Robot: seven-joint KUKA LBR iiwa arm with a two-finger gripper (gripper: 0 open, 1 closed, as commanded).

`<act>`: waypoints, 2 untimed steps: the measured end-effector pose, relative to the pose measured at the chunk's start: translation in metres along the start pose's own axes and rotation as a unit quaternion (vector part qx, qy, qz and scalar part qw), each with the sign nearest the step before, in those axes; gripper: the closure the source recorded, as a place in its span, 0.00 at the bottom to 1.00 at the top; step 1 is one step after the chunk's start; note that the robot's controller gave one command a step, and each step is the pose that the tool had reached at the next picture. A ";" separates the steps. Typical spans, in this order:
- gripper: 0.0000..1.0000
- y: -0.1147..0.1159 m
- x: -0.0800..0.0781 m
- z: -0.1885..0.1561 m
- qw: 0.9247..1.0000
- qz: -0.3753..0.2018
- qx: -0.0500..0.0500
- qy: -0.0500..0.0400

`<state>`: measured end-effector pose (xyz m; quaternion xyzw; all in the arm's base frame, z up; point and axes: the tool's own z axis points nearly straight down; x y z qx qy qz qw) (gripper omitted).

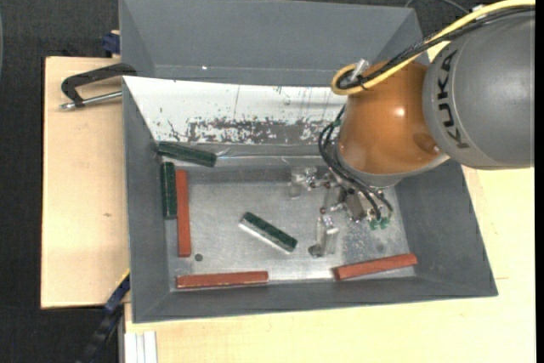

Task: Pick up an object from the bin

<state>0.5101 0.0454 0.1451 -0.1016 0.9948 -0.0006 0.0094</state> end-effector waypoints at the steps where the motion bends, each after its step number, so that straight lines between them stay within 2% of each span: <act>1: 0.00 -0.013 0.007 0.069 0.999 0.031 -0.002 0.007; 2: 0.00 0.023 -0.005 0.074 1.000 -0.007 -0.001 0.008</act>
Offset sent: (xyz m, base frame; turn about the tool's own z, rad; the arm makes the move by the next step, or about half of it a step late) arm 0.0046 0.0784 -0.0734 -0.1065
